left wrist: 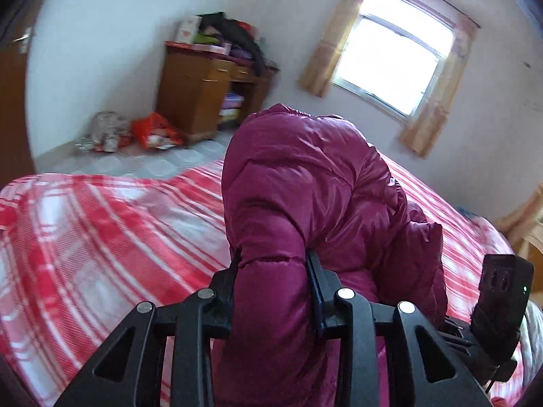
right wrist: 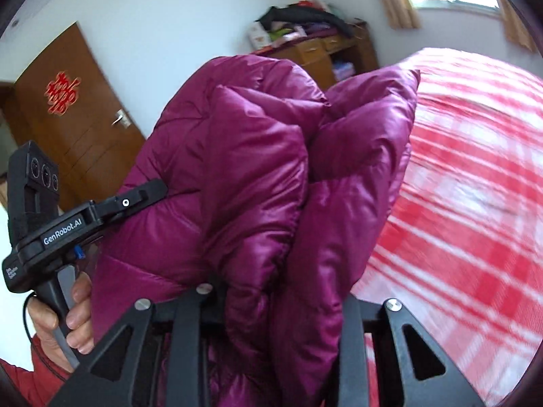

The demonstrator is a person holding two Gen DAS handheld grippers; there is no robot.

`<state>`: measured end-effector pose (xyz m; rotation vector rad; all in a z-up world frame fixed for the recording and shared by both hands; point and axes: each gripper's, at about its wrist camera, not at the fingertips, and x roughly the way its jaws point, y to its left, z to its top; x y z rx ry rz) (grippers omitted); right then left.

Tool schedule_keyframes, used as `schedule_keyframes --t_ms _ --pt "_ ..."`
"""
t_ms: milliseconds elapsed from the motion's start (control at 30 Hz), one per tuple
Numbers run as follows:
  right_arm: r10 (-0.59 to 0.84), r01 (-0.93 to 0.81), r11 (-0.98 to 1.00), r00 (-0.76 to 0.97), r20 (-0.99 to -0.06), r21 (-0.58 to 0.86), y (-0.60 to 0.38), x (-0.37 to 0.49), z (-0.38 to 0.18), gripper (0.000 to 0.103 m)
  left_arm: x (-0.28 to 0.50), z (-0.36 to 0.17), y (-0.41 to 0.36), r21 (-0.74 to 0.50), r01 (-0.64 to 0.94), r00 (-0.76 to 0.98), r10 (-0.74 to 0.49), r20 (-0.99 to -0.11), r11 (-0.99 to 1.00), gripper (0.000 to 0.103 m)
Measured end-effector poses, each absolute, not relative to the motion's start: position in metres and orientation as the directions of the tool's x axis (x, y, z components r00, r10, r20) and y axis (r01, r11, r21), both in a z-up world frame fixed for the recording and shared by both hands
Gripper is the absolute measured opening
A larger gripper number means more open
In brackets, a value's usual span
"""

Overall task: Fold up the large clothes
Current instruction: 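Lift the bundle with both grippers, then open the right gripper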

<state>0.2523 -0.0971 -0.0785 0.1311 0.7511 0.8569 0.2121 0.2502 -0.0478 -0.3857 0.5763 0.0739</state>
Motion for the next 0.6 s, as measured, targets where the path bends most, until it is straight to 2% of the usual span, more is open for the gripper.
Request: schedule_keyframes --t_ms 133,200,300,400,600 --pt "0.72 -0.682 0.652 0.418 -0.555 0.331 -0.038 0.283 -0.087 0.031 0.241 -0.059 0.273 -0.208 -0.304 0.813 0.139 -0.565 0.93 0.034" --pt "0.704 -0.68 0.662 0.418 -0.573 0.317 -0.015 0.301 -0.099 0.031 0.254 -0.075 0.284 -0.173 -0.35 0.788 0.19 -0.586 0.921 0.034" --pt "0.675 -0.669 0.679 0.406 -0.615 0.303 0.002 0.321 -0.126 0.031 0.277 -0.108 0.301 -0.183 -0.407 0.733 0.201 -0.65 0.895 0.034" --pt "0.693 -0.665 0.671 0.404 -0.597 0.328 0.002 0.335 -0.139 0.033 0.282 -0.121 0.315 -0.224 -0.424 0.727 0.183 -0.661 0.877 0.035" --pt "0.669 -0.638 0.699 0.426 -0.609 0.322 0.002 0.331 -0.141 0.041 0.289 -0.131 0.313 -0.139 -0.409 0.717 0.224 -0.66 0.902 0.039"
